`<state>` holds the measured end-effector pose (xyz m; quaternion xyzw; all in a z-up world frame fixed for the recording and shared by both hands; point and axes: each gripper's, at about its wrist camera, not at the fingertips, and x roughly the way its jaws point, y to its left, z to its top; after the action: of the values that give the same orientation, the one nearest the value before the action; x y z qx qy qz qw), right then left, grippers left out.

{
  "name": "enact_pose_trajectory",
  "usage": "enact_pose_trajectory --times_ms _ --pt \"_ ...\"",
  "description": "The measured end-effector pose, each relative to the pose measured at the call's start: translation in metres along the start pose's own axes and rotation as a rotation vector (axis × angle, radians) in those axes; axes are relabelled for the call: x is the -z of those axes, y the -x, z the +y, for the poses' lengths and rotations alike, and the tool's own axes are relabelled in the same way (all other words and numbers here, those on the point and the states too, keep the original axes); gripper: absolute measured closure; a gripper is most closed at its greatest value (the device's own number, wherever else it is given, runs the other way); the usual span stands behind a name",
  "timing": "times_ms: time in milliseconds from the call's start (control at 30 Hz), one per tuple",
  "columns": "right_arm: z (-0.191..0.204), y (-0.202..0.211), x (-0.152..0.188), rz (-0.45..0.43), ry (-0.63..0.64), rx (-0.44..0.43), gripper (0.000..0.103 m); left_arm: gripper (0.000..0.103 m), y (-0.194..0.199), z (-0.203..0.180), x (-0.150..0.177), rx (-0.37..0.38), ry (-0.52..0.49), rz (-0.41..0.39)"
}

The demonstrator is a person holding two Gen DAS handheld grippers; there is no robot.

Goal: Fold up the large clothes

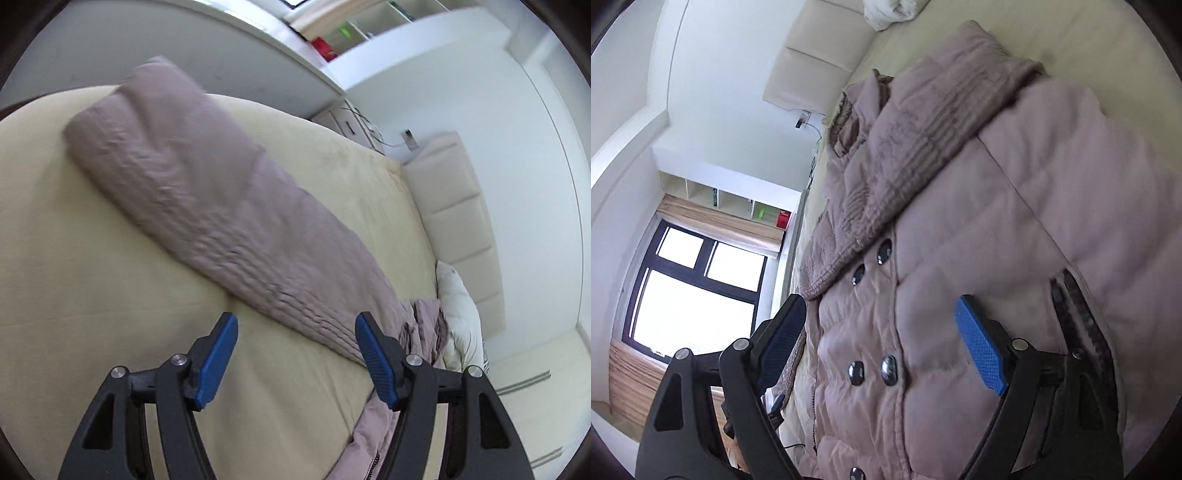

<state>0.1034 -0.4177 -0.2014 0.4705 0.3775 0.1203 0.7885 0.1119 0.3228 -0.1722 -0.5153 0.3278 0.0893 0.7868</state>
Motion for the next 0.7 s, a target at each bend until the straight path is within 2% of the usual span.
enact_pose_trajectory --times_ms 67,167,367,600,633,700 --pt "-0.004 0.003 0.012 -0.035 0.06 -0.011 0.02 0.035 0.009 0.025 -0.004 -0.012 0.073 -0.007" --pt "-0.006 0.006 0.024 -0.058 0.11 -0.017 0.02 0.035 0.014 0.049 -0.006 0.027 0.163 -0.031" --pt "-0.011 0.009 0.021 -0.077 0.096 -0.041 0.02 0.035 0.001 0.055 -0.02 0.048 0.247 -0.081" --pt "-0.011 0.009 0.021 -0.083 0.103 -0.04 0.02 0.036 -0.021 0.07 -0.045 0.064 0.401 -0.126" --pt "-0.011 0.008 0.021 -0.084 0.104 -0.04 0.02 0.042 -0.022 0.07 -0.048 0.063 0.419 -0.129" --pt "-0.01 0.008 0.021 -0.085 0.102 -0.044 0.02 0.064 -0.024 0.073 -0.052 0.044 0.446 -0.128"
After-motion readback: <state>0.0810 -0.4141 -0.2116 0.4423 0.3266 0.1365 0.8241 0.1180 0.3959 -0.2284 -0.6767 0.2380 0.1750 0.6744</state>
